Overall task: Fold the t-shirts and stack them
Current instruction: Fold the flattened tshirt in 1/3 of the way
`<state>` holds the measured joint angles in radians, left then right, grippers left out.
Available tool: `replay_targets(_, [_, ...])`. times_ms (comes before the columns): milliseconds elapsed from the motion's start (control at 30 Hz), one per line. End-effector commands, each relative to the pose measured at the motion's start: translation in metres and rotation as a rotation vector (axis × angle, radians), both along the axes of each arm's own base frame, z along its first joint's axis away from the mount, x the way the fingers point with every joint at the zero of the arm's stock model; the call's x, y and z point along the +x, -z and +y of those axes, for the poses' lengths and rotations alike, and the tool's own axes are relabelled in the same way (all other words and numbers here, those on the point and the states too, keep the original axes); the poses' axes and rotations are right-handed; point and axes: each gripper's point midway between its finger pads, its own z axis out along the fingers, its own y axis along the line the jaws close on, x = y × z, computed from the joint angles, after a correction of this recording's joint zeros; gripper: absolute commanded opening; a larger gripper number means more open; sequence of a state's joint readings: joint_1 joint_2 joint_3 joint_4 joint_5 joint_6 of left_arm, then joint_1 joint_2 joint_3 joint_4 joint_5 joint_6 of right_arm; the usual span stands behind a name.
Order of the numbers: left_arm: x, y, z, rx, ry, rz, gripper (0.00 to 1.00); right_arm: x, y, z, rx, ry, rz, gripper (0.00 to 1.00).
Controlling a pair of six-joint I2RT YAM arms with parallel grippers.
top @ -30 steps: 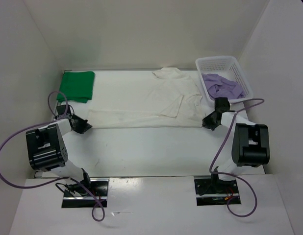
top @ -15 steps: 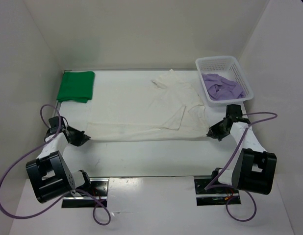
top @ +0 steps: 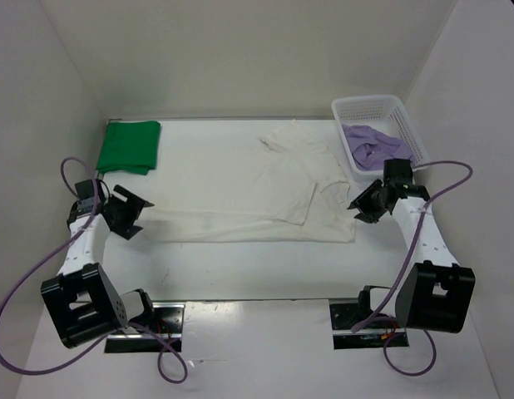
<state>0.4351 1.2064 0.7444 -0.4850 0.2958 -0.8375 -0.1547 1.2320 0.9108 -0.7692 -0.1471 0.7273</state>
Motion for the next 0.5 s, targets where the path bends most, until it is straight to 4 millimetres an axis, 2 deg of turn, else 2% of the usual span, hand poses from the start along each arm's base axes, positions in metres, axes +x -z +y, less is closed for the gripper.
replay_targets(0, [0.029,-0.016,-0.024,0.036,0.158,-0.149,0.73,0.033,-0.011,0.028,0.019,-0.139,-0.102,0.24])
replay_targets(33, [0.033,-0.016,-0.043,0.027,0.214,-0.157,0.61,0.038,0.008,0.049,0.045,-0.204,-0.069,0.13])
replay_targets(67, [0.035,-0.017,-0.052,0.038,0.244,-0.166,0.44,0.037,0.015,0.068,0.101,-0.253,-0.058,0.04])
replay_targets(100, [0.039,-0.013,-0.057,0.060,0.260,-0.164,0.37,0.041,0.018,0.083,0.125,-0.301,-0.068,0.00])
replay_targets(133, [0.040,-0.010,-0.065,0.065,0.285,-0.153,0.33,0.039,0.023,0.107,0.134,-0.364,-0.066,0.00])
replay_targets(167, [0.041,-0.010,-0.081,0.070,0.336,-0.149,0.31,0.045,0.030,0.118,0.132,-0.382,-0.071,0.00])
replay_targets(200, [0.045,-0.014,-0.089,0.081,0.361,-0.172,0.29,0.048,0.034,0.124,0.115,-0.384,-0.078,0.00])
replay_targets(233, [0.046,-0.011,-0.097,0.080,0.377,-0.166,0.29,0.048,0.039,0.130,0.122,-0.390,-0.077,0.07])
replay_targets(267, [0.044,-0.008,-0.118,0.065,0.429,-0.161,0.29,0.053,0.045,0.136,0.136,-0.406,-0.081,0.15])
replay_targets(300, [0.046,-0.009,-0.128,0.066,0.459,-0.177,0.29,0.053,0.049,0.138,0.145,-0.411,-0.073,0.23])
replay_targets(333, [0.047,-0.006,-0.139,0.055,0.484,-0.171,0.31,0.052,0.055,0.140,0.159,-0.408,-0.052,0.34])
replay_targets(367, [0.043,-0.002,-0.159,0.041,0.533,-0.161,0.31,0.052,0.063,0.143,0.159,-0.416,-0.037,0.37])
replay_targets(433, [0.038,0.016,-0.174,0.026,0.573,-0.109,0.31,0.053,0.065,0.143,0.155,-0.424,-0.039,0.40])
replay_targets(467, [0.038,0.017,-0.181,0.025,0.594,-0.111,0.31,0.052,0.070,0.143,0.154,-0.423,-0.026,0.40])
